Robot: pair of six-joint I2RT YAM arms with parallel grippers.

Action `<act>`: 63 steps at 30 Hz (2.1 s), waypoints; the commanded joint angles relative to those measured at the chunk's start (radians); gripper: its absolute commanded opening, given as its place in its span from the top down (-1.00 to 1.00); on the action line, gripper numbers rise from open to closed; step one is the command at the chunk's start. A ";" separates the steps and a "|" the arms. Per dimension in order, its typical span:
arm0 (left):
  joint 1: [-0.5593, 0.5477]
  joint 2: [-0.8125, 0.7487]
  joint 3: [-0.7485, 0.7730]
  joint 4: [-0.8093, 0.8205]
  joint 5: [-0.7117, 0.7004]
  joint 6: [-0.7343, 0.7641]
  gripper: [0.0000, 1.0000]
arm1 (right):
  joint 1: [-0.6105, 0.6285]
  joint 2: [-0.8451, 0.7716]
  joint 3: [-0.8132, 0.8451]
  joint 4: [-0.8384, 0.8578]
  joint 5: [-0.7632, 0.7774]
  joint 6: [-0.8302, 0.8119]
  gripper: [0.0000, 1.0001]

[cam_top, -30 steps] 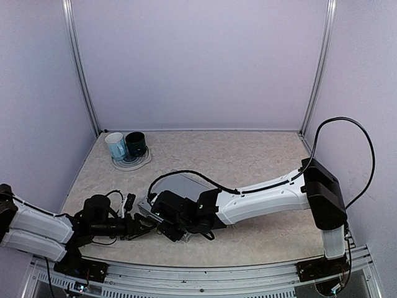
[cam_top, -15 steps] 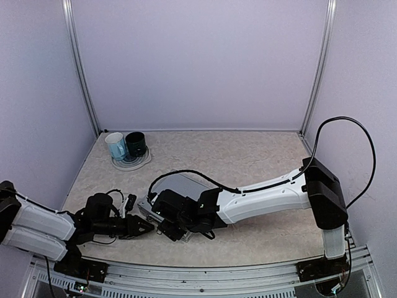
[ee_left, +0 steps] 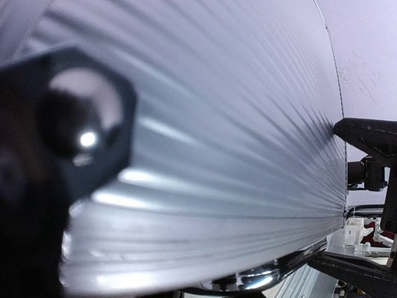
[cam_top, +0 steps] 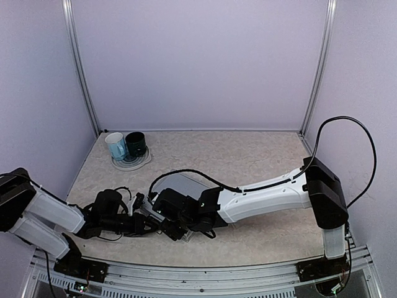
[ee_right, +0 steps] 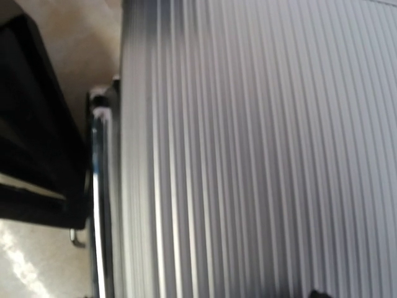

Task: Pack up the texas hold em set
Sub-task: Close the middle-side button of the box on the chip case.

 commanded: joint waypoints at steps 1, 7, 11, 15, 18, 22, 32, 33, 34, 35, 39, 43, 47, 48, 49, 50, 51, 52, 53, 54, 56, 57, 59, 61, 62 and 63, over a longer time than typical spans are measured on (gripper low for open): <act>-0.036 0.018 0.034 -0.049 -0.063 0.036 0.54 | -0.040 0.008 -0.040 -0.094 -0.014 0.028 -0.47; -0.043 -0.010 0.012 -0.048 -0.050 0.044 0.56 | -0.040 0.012 -0.043 -0.089 -0.021 0.029 -0.47; -0.043 -0.021 0.015 -0.066 -0.040 0.069 0.63 | -0.041 0.009 -0.046 -0.089 -0.022 0.032 -0.47; -0.044 -0.005 0.040 -0.110 -0.056 0.111 0.64 | -0.041 0.007 -0.049 -0.089 -0.023 0.033 -0.46; -0.051 0.012 0.063 -0.134 -0.075 0.139 0.64 | -0.040 0.007 -0.050 -0.089 -0.024 0.033 -0.46; -0.073 0.030 0.089 -0.179 -0.118 0.178 0.64 | -0.041 0.011 -0.050 -0.092 -0.027 0.034 -0.46; -0.079 0.053 0.067 -0.076 -0.020 0.163 0.65 | -0.041 0.014 -0.046 -0.094 -0.028 0.034 -0.45; -0.075 0.059 0.062 -0.054 0.002 0.160 0.65 | -0.042 0.013 -0.047 -0.094 -0.029 0.034 -0.44; -0.069 0.064 0.058 -0.035 0.029 0.156 0.66 | -0.041 0.014 -0.047 -0.094 -0.028 0.034 -0.44; -0.064 0.070 0.054 -0.020 0.048 0.153 0.67 | -0.041 0.013 -0.047 -0.094 -0.029 0.034 -0.44; -0.043 0.074 0.034 0.027 0.104 0.148 0.69 | -0.041 0.012 -0.051 -0.091 -0.029 0.034 -0.44; -0.025 0.066 0.027 0.058 0.145 0.142 0.69 | -0.041 0.013 -0.052 -0.090 -0.032 0.036 -0.43; -0.002 0.055 0.024 0.071 0.191 0.144 0.68 | -0.041 0.014 -0.052 -0.088 -0.033 0.037 -0.43; 0.002 0.054 0.024 0.073 0.198 0.146 0.67 | -0.042 0.014 -0.052 -0.089 -0.033 0.037 -0.43; 0.004 0.054 0.026 0.072 0.198 0.147 0.67 | -0.043 0.014 -0.051 -0.089 -0.032 0.036 -0.43; 0.006 0.055 0.027 0.070 0.197 0.149 0.67 | -0.042 0.014 -0.052 -0.089 -0.033 0.036 -0.43; 0.006 0.058 0.029 0.070 0.198 0.149 0.67 | -0.042 0.014 -0.051 -0.090 -0.034 0.035 -0.43; 0.006 0.063 0.031 0.069 0.201 0.148 0.66 | -0.042 0.014 -0.049 -0.093 -0.033 0.036 -0.42; 0.007 0.068 0.033 0.070 0.198 0.145 0.67 | -0.041 0.014 -0.049 -0.094 -0.033 0.034 -0.42; 0.008 0.075 0.033 0.071 0.197 0.143 0.67 | -0.042 0.014 -0.048 -0.094 -0.034 0.036 -0.42; 0.011 0.086 0.033 0.075 0.196 0.134 0.68 | -0.043 0.014 -0.048 -0.094 -0.032 0.035 -0.42; 0.013 0.092 0.032 0.081 0.199 0.127 0.71 | -0.043 0.014 -0.048 -0.094 -0.032 0.034 -0.42; 0.015 0.104 0.033 0.089 0.204 0.107 0.78 | -0.042 0.015 -0.044 -0.095 -0.032 0.034 -0.42; 0.017 0.120 0.037 0.106 0.221 0.080 0.85 | -0.042 0.016 -0.043 -0.095 -0.032 0.031 -0.42; 0.017 0.132 0.037 0.122 0.232 0.063 0.88 | -0.043 0.016 -0.041 -0.097 -0.031 0.031 -0.42; 0.017 0.138 0.035 0.145 0.244 0.045 0.91 | -0.043 0.016 -0.041 -0.095 -0.031 0.030 -0.42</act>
